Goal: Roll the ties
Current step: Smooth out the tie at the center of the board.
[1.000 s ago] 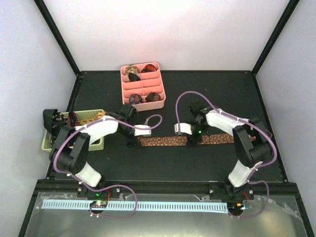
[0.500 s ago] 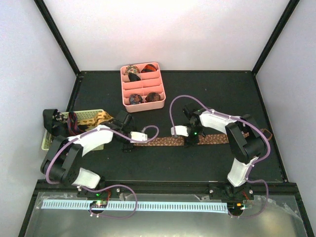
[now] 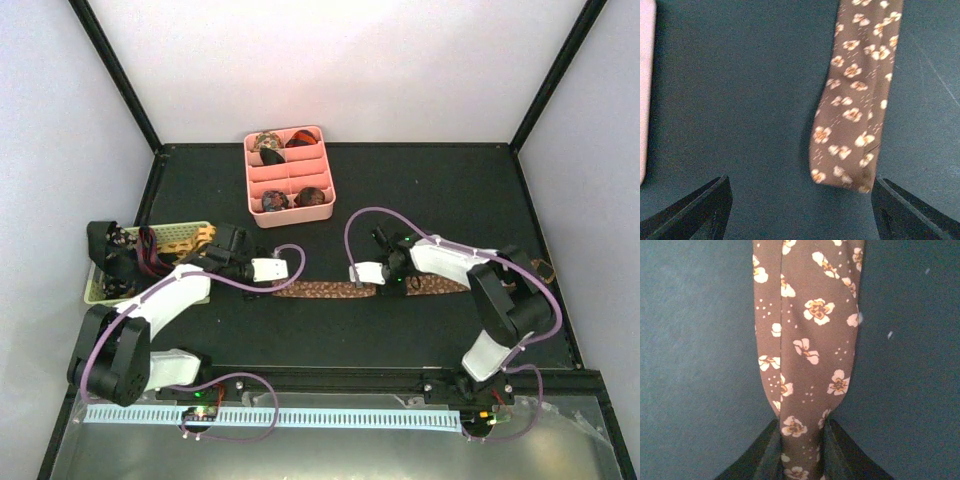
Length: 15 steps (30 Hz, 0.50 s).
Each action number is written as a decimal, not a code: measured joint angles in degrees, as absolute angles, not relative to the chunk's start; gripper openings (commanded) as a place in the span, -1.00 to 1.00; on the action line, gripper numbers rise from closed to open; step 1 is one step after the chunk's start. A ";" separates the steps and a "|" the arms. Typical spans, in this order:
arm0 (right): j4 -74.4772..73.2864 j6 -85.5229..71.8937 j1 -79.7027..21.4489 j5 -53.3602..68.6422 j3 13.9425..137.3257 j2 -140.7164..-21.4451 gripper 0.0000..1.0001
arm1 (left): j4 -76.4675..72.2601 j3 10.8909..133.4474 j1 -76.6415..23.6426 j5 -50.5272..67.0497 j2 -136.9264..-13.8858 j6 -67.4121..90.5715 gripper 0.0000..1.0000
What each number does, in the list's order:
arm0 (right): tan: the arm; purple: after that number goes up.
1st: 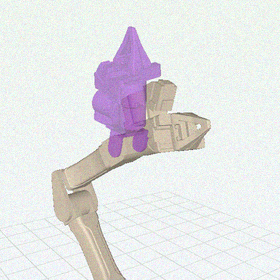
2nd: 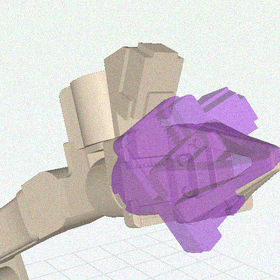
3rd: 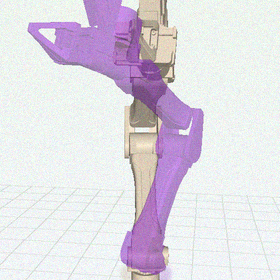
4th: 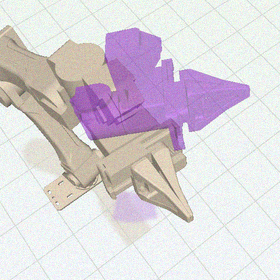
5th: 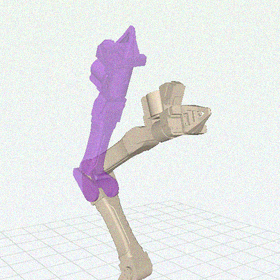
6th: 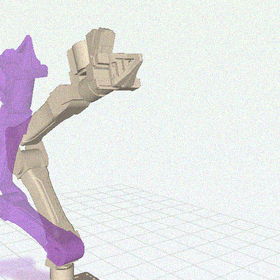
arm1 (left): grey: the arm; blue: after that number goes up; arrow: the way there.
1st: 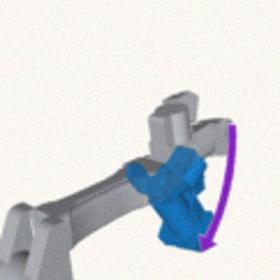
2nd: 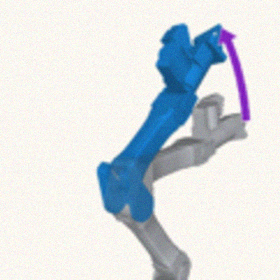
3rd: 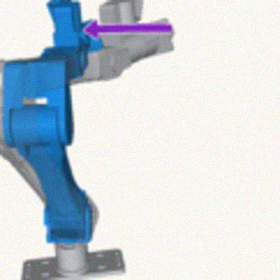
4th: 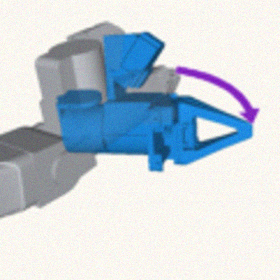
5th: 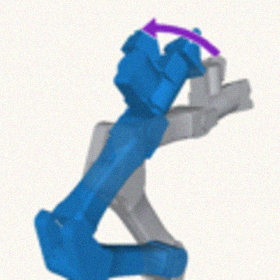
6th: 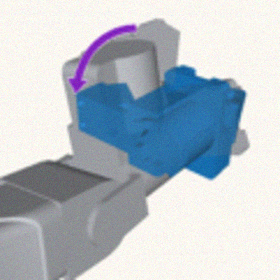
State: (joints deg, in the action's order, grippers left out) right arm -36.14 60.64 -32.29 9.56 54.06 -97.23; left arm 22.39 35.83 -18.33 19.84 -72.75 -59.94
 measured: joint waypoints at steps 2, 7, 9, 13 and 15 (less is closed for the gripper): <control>-35.94 60.84 -32.29 8.75 51.92 -95.24 -0.12 | 22.00 35.83 -17.91 20.21 -72.16 -59.81 0.58; -36.25 59.94 -32.29 8.08 51.03 -93.82 0.24 | 22.00 35.27 -17.63 22.13 -71.33 -61.52 0.57; -36.56 59.35 -32.27 8.32 51.24 -93.69 0.30 | 22.65 35.09 -17.67 23.40 -71.22 -63.22 0.57; -38.33 57.45 -32.05 10.48 53.74 -93.67 0.41 | 23.40 35.31 -18.39 25.43 -71.46 -65.06 0.63; -38.89 56.62 -31.66 11.81 54.98 -93.62 0.51 | 24.56 36.18 -19.68 25.76 -72.84 -65.23 0.69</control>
